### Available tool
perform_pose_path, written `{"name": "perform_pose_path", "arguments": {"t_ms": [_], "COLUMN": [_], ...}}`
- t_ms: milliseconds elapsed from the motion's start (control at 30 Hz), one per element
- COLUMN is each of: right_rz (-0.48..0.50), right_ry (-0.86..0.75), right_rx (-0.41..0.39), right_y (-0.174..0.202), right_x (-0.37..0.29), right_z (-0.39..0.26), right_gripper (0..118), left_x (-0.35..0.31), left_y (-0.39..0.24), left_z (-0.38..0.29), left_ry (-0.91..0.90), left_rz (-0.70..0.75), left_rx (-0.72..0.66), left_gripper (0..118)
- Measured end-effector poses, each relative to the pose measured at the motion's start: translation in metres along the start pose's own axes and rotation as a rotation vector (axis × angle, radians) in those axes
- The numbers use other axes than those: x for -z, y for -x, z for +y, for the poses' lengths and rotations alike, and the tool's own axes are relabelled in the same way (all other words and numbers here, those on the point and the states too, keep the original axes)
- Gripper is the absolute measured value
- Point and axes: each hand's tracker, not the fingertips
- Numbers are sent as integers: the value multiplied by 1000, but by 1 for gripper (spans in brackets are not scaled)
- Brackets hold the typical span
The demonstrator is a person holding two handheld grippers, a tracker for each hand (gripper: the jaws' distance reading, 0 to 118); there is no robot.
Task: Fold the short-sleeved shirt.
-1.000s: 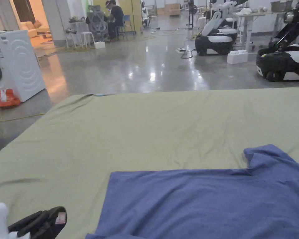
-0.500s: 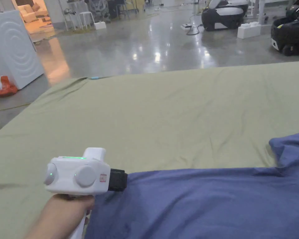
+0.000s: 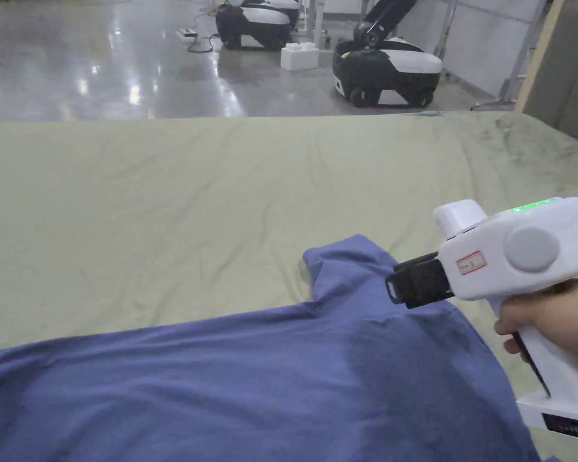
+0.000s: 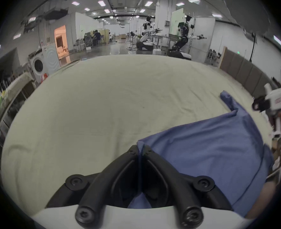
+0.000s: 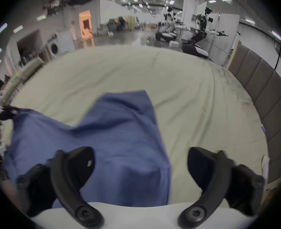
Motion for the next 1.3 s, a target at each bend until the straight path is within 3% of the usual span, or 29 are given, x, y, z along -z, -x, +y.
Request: {"name": "perform_pose_path", "arguments": {"t_ms": [33,67,100,133,167,200,233,300,333,433,567,667,767,933,1033,1067,1133,1200,1233,1267,1300], "right_rz": [2,-7,-53,-72,1,136,36,39,26,85,135,269,266,207,95,99,72,48,34,-22,-69], "right_ry": [15,41,75,118,146,96,65,61,39,-57,-166,-212,-198,-102,-44,-21,-59,-202,-190,-183,-180], "right_rx": [-20,-26,-22,5,72,177,155,76,74,118,109,172,141,37,-28,-13,24,57,54,50,66], "right_y": [1,0,-3,-7,-15,-21,-23,-18,-18,-20,-22,-28,-25,4,23,25,29,32,33,33,29], "right_x": [14,28,41,48,55,50,42,24,13,-39,-128,-192,-236,-247,-220,-210,-197,-201,-204,-206,-211], "right_z": [1,1,-1,-2,-3,-5,-4,-4,-4,-7,-29,-74,-134,-237,-284,-297,-318,-327,-327,-328,-329], "right_gripper": [109,92,59,44,13,4,4,4,4,4,4,4,4,4,4,4,10,51,96,116,118], "left_x": [-4,-6,-8,-5,-4,-5,-7,-12,-19,-46,-111,-170,-214,-231,-212,-202,-185,-176,-180,-184,-189], "left_y": [-1,-2,-4,-2,-2,-1,0,5,7,14,14,15,19,19,25,28,34,42,46,49,51], "left_z": [-1,-1,-2,-1,-2,-3,-3,-4,-2,2,-1,-28,-72,-157,-192,-203,-220,-233,-235,-236,-233], "left_ry": [-6,-5,-5,-3,4,16,19,0,-8,-49,-104,-125,-105,-54,-4,5,28,22,-45,-54,-32], "left_rz": [0,6,14,27,30,33,35,48,41,3,2,-25,-68,-92,-72,-63,-47,-4,-41,-66,-65], "left_rx": [-5,11,33,55,62,63,61,47,31,-51,-15,-16,-44,-47,-85,-103,-137,-166,-209,-233,-244], "left_gripper": [1,1,1,1,1,1,1,1,1,1,1,1,1,1,3,7,28,60,89,108,114]}}
